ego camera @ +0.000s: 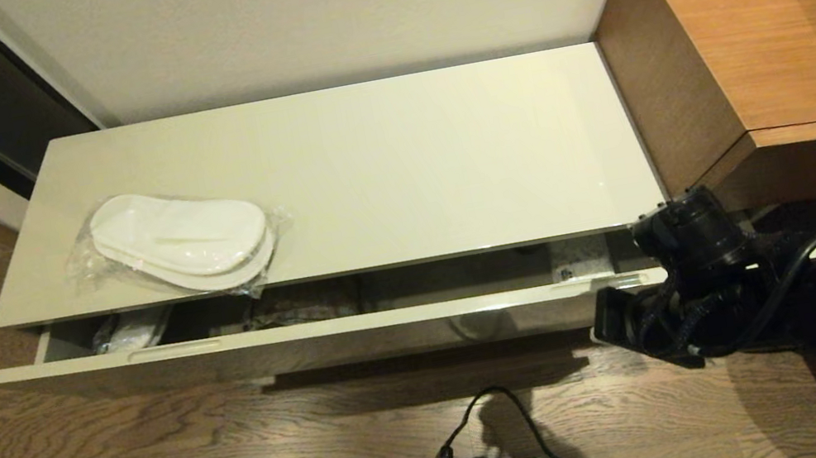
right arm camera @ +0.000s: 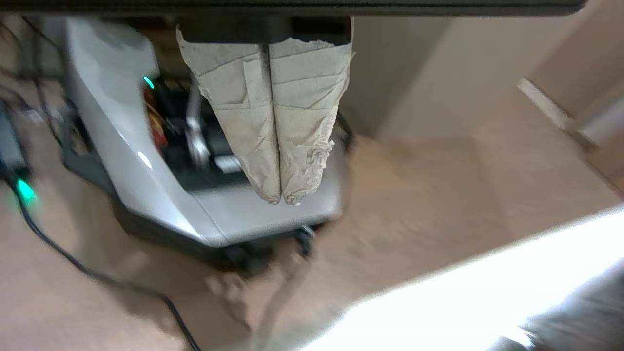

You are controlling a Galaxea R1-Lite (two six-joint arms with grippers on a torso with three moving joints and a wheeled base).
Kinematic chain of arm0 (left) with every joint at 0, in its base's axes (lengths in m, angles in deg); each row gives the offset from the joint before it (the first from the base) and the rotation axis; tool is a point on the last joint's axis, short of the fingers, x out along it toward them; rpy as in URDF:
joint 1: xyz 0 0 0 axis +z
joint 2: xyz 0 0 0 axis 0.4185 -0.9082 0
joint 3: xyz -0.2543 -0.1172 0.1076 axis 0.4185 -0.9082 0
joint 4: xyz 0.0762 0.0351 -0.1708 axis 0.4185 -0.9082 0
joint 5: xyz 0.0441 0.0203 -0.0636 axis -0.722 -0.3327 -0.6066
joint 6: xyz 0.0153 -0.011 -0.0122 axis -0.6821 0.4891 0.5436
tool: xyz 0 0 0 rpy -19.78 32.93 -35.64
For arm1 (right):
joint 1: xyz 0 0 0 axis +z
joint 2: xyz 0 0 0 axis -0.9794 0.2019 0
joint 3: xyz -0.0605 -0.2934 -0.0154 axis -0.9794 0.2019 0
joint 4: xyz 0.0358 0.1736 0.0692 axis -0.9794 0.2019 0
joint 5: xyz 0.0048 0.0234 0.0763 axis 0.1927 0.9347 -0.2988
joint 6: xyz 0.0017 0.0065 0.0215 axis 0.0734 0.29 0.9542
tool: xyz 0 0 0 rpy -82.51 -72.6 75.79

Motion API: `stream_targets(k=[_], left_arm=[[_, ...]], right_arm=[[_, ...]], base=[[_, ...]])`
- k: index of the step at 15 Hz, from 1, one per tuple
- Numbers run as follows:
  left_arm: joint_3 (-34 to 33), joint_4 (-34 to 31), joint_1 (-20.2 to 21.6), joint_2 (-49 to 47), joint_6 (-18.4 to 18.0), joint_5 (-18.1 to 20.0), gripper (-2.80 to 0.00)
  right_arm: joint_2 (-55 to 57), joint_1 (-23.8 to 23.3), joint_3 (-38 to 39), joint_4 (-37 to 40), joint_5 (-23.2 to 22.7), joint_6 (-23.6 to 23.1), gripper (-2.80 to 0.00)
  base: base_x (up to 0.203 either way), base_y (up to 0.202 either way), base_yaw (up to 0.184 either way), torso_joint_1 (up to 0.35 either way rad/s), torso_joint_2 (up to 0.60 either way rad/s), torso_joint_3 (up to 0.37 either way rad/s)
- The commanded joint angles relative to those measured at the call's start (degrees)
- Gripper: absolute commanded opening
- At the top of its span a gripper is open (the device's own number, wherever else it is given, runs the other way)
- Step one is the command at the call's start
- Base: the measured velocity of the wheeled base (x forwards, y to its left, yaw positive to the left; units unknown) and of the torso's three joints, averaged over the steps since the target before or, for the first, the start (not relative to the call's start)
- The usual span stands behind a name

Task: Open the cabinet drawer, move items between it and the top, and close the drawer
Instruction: Close the drawer

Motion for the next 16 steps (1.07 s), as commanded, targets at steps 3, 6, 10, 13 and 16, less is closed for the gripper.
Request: stream_targets(k=[3, 6, 10, 13, 16], left_arm=[[-0.01, 0.03, -0.04, -0.07, 0.0, -0.01, -2.8], [-0.01, 0.03, -0.04, -0.07, 0.08, -0.01, -2.8], [-0.01, 0.03, -0.04, -0.07, -0.01, -0.01, -2.8], [-0.01, 0.03, -0.04, -0.07, -0.01, -0.01, -2.8], [-0.01, 0.03, -0.04, -0.07, -0.01, -0.01, -2.8]], right_arm=[[0.25, -2.88, -11.92, 4.88, 0.02, 0.19, -2.8], [2.8, -4.68, -15.7, 5.27, 0.08, 0.3, -2.8], [3.7, -5.25, -17.45, 5.45, 0.48, 0.48, -2.8], [1.21, -5.24, -17.34, 7.78, 2.78, 0.11, -2.8], [-3.37, -5.22, -16.17, 15.86, 2.19, -0.61, -2.8]], base=[[0.0, 0.0, 0.0, 0.0, 0.0, 0.0], [0.0, 0.0, 0.0, 0.0, 0.0, 0.0], [0.0, 0.0, 0.0, 0.0, 0.0, 0.0], [0.0, 0.0, 0.0, 0.0, 0.0, 0.0], [0.0, 0.0, 0.0, 0.0, 0.0, 0.0]])
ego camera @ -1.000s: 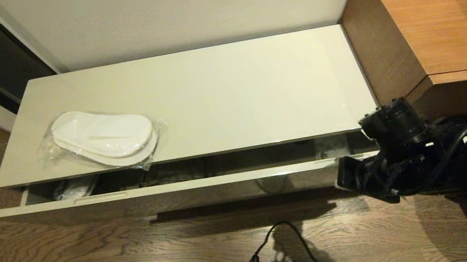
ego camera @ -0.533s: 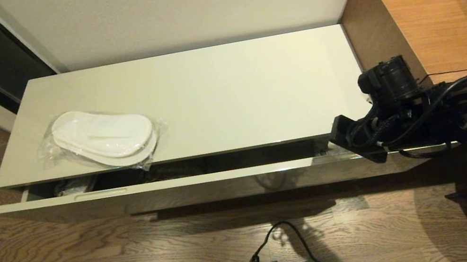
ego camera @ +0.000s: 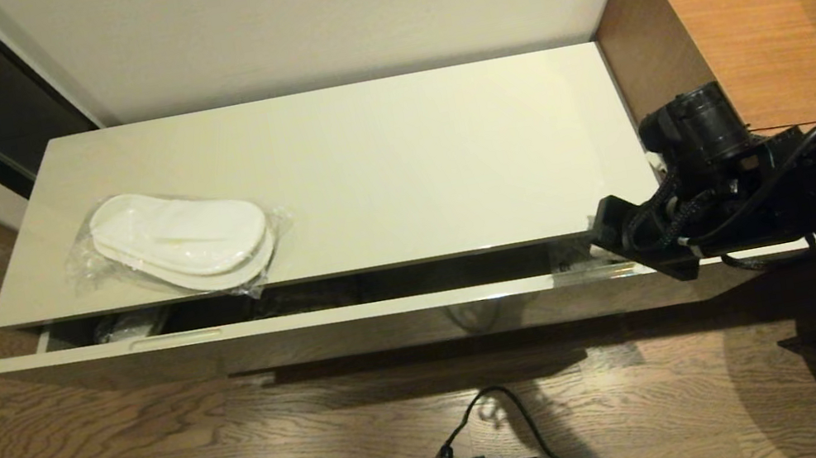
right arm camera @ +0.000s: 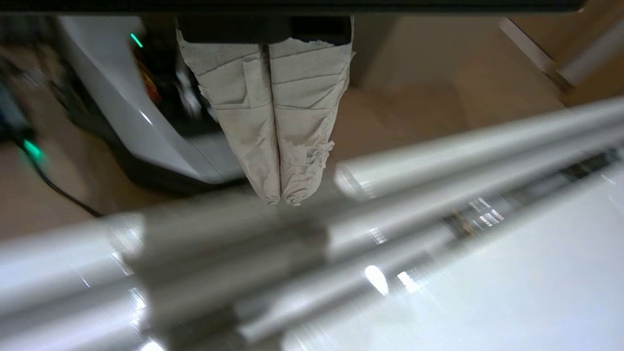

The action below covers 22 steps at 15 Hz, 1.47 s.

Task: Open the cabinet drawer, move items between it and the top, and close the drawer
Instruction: Close the drawer

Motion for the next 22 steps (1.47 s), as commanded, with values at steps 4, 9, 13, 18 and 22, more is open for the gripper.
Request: stream_targets(k=[4, 9, 13, 18, 22], left_arm=[[-0.01, 0.03, -0.02, -0.07, 0.08, -0.01, -2.8], [-0.01, 0.03, -0.02, -0.07, 0.07, -0.01, -2.8], [-0.01, 0.03, -0.02, -0.07, -0.01, -0.01, -2.8], [-0.01, 0.03, -0.02, -0.07, -0.01, -0.01, -2.8], [-0.01, 0.03, -0.02, -0.07, 0.07, -0.01, -2.8]], right_arm=[[3.86, -0.02, 2.19, 4.38, 0.7, 0.26, -2.8], [8.86, -1.45, 2.07, -2.42, 1.9, 0.72, -2.8], [8.9, -2.11, -0.98, -3.11, 2.03, 0.54, -2.8], [11.81, -4.25, -10.06, -1.38, 3.07, 0.45, -2.8], [9.32, -4.64, -12.71, 2.47, 3.13, 0.49, -2.8]], base=[[0.0, 0.0, 0.0, 0.0, 0.0, 0.0], [0.0, 0.0, 0.0, 0.0, 0.0, 0.0], [0.0, 0.0, 0.0, 0.0, 0.0, 0.0], [0.0, 0.0, 0.0, 0.0, 0.0, 0.0], [0.0, 0.0, 0.0, 0.0, 0.0, 0.0]])
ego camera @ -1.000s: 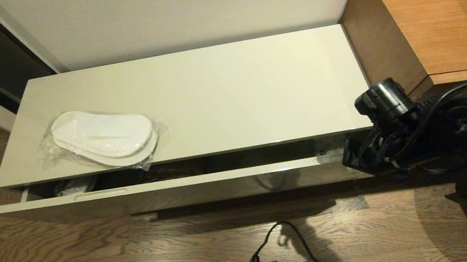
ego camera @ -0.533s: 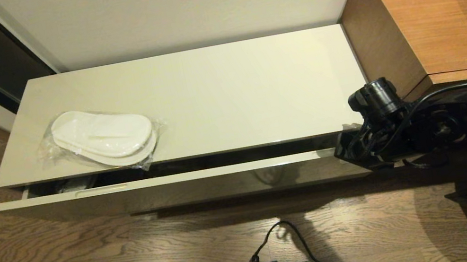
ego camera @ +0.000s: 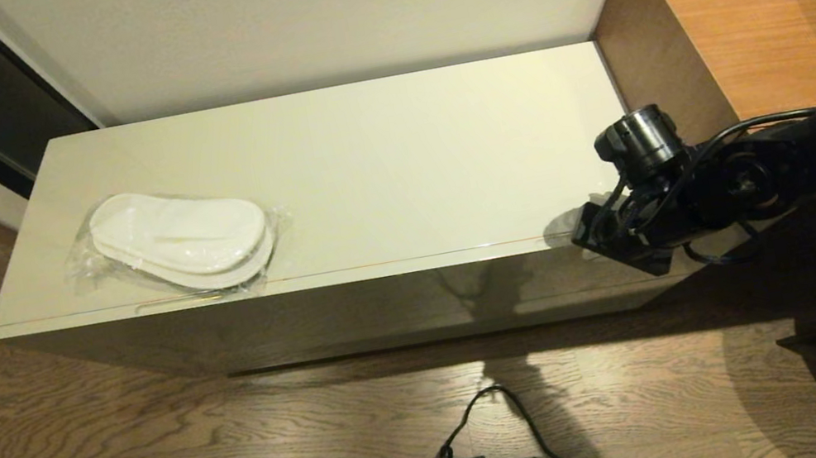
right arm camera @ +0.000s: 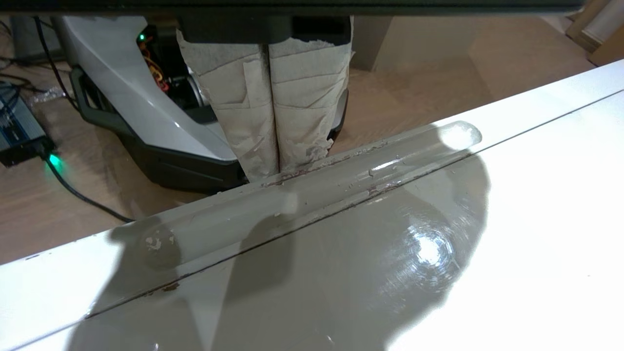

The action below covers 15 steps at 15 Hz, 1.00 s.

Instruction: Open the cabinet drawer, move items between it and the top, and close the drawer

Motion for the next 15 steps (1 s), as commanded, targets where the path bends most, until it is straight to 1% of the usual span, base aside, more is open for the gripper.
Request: stream_targets(k=[1, 4, 6, 8, 10, 15], left_arm=[[-0.01, 0.02, 0.04, -0.07, 0.06, 0.02, -2.8], [-0.01, 0.02, 0.04, -0.07, 0.0, 0.02, -2.8], [-0.01, 0.02, 0.04, -0.07, 0.0, 0.02, -2.8], [-0.01, 0.02, 0.04, -0.07, 0.0, 0.02, -2.8], [-0.01, 0.02, 0.04, -0.07, 0.01, 0.02, -2.8], [-0.01, 0.02, 0.04, -0.07, 0.0, 0.02, -2.8]], right_arm=[[-3.09, -0.08, -0.5, 0.66, 0.28, 0.22, -2.8], [-10.56, 0.0, 1.61, 6.28, -0.1, 0.15, -2.8], [-19.98, 0.68, 7.55, 9.11, -0.37, -0.24, -2.8], [-29.19, 1.26, 12.65, 11.87, -0.25, -2.01, -2.8], [-39.12, 1.58, 14.32, 19.02, -0.14, -3.49, -2.8], [-61.95, 2.26, 16.18, 41.38, 0.0, -4.93, -2.8]], base=[[0.0, 0.0, 0.0, 0.0, 0.0, 0.0], [0.0, 0.0, 0.0, 0.0, 0.0, 0.0], [0.0, 0.0, 0.0, 0.0, 0.0, 0.0], [0.0, 0.0, 0.0, 0.0, 0.0, 0.0], [0.0, 0.0, 0.0, 0.0, 0.0, 0.0], [0.0, 0.0, 0.0, 0.0, 0.0, 0.0]])
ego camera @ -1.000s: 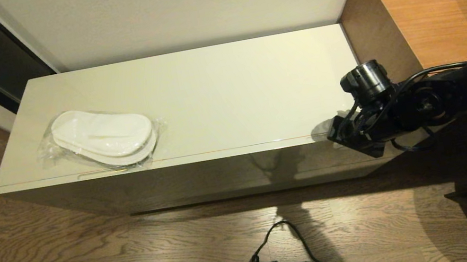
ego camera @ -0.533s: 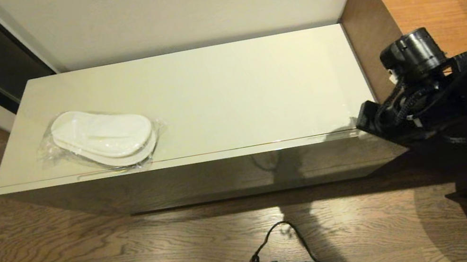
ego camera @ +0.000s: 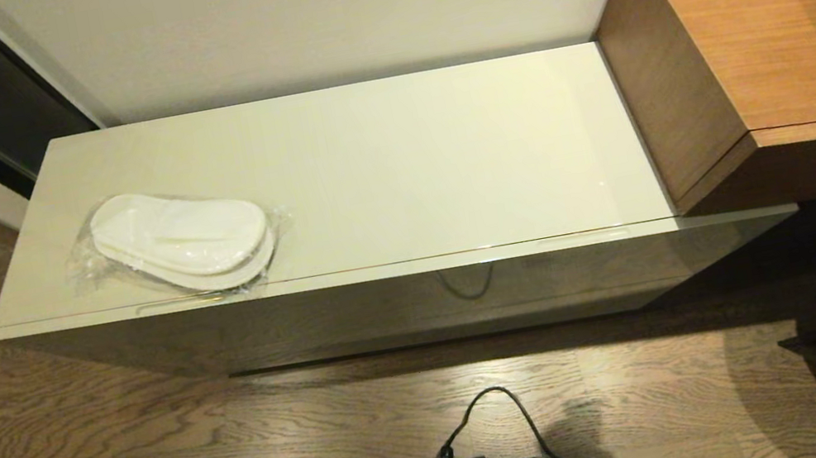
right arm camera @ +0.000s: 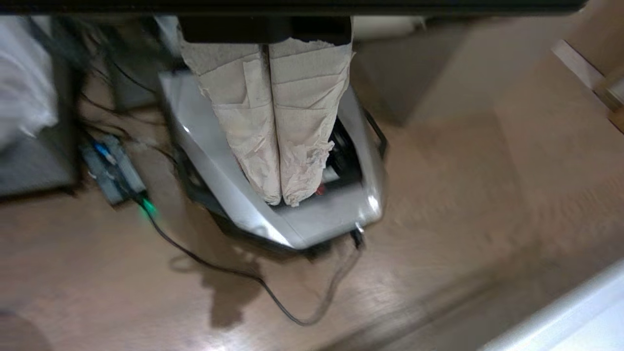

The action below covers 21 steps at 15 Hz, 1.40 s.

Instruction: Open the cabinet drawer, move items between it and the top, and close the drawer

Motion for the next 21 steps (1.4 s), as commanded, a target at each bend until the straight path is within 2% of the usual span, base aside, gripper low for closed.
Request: stream_targets(k=[1, 4, 6, 10, 14, 16, 18, 19, 21], left_arm=[[-0.01, -0.01, 0.04, -0.07, 0.0, -0.03, -2.8], [-0.01, -0.01, 0.04, -0.07, 0.02, -0.03, -2.8], [-0.01, -0.01, 0.04, -0.07, 0.08, -0.03, -2.8], [-0.01, -0.01, 0.04, -0.07, 0.0, -0.03, -2.8], [-0.01, -0.01, 0.04, -0.07, 0.09, -0.03, -2.8], [-0.01, -0.01, 0.04, -0.07, 0.0, -0.03, -2.8], [-0.01, -0.01, 0.04, -0.07, 0.0, -0.03, -2.8], [-0.01, -0.01, 0.04, -0.07, 0.06, -0.03, -2.8], [-0.01, -0.01, 0.04, -0.07, 0.09, -0.03, -2.8]], right_arm=[[-14.71, 0.1, 0.78, 10.21, 0.28, -0.02, -2.8], [-23.9, -1.17, 0.15, 21.13, 3.32, -1.37, -2.8], [-29.11, -5.74, -0.7, 27.42, 3.55, -3.54, -2.8], [-42.53, -16.27, 0.88, 37.52, -2.27, -13.2, -2.8], [-56.73, -20.78, 9.51, 42.97, -4.32, -20.08, -2.8], [-62.14, -21.28, 16.46, 41.03, -2.2, -22.88, -2.8], [-62.28, -21.44, 20.46, 30.8, -0.28, -25.23, -2.8], [-62.26, -21.46, 21.55, 28.62, 0.04, -26.5, -2.8], [-62.25, -21.46, 28.44, 13.98, 0.31, -30.37, -2.8]], base=[[0.0, 0.0, 0.0, 0.0, 0.0, 0.0], [0.0, 0.0, 0.0, 0.0, 0.0, 0.0], [0.0, 0.0, 0.0, 0.0, 0.0, 0.0], [0.0, 0.0, 0.0, 0.0, 0.0, 0.0], [0.0, 0.0, 0.0, 0.0, 0.0, 0.0], [0.0, 0.0, 0.0, 0.0, 0.0, 0.0], [0.0, 0.0, 0.0, 0.0, 0.0, 0.0], [0.0, 0.0, 0.0, 0.0, 0.0, 0.0], [0.0, 0.0, 0.0, 0.0, 0.0, 0.0]])
